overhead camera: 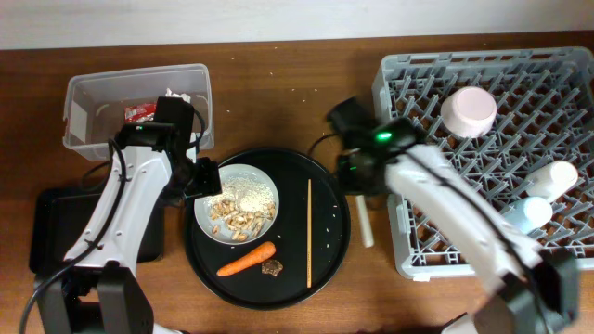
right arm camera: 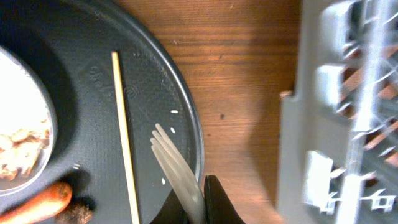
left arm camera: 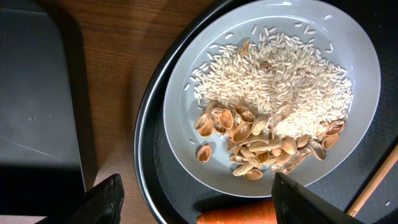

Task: Sort waste into correct bins and load items into the dishwasher rack
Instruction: 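Place the fork in the rack with the right gripper, then grasp the chopsticks with the right gripper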

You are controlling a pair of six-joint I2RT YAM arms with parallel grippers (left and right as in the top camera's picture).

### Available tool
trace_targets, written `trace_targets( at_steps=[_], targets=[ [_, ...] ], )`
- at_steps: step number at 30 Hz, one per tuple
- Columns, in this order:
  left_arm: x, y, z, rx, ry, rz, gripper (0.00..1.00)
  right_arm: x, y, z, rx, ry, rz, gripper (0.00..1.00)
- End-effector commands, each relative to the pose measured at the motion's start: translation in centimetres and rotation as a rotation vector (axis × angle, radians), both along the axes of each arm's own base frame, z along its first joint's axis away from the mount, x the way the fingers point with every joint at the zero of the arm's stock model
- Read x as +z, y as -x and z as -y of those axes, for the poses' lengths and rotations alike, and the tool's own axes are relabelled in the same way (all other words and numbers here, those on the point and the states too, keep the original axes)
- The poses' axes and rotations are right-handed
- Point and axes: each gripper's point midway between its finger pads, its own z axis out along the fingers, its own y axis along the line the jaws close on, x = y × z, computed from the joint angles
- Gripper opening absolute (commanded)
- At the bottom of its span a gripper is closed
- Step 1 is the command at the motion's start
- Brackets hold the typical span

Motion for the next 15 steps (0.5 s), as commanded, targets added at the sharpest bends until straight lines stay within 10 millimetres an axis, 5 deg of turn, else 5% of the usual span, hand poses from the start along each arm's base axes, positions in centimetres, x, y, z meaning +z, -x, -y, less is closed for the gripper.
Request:
trace_targets(
  at_steps=[1, 4, 6, 7, 8, 9, 11, 13, 15],
  targets=[
    [0.8, -0.2, -0.2, -0.008, -0.006, 0.028, 0.75, 2.4, -1.6, 7.4, 0.055, 0.062, 0.049, 0.04],
    [0.8, -0.1, -0.3, -0.008, -0.007, 0.024, 0.75, 0.2, -2.9, 11.1, 0.001, 0.089, -0.005, 0.05],
    [0.8, -0.1, -0.2, -0.008, -0.006, 0.025, 0.76, -1.9, -3.3, 11.3, 0.003, 0.098, -0.067, 0.07],
    [0.8, -0.1, -0.2, -0.008, -0.006, 0.025, 0.75, -3.1, -3.5, 11.2, 0.004, 0.102, -0.101, 0.12],
    [0.8, -0.1, -0.2, -0.008, -0.006, 0.025, 0.75, -4.3, -3.5, 11.2, 0.006, 0.106, -0.137, 0.29],
    [0.8, -0.1, -0.2, -0.008, -0.006, 0.025, 0.75, -4.7, -3.6, 11.2, 0.005, 0.104, -0.144, 0.31],
    [0.8, -0.1, -0.2, -0.008, -0.006, 0.025, 0.76, -2.0, -3.8, 10.8, -0.023, 0.073, -0.077, 0.36],
    [0.8, -0.1, -0.2, -0.008, -0.006, 0.025, 0.76, 3.3, -3.1, 5.0, 0.085, -0.138, 0.021, 0.44],
    [0.8, -0.1, -0.2, -0.008, -0.006, 0.025, 0.76, 2.8, -1.2, 0.4, 0.124, -0.176, -0.020, 0.53]
  ],
)
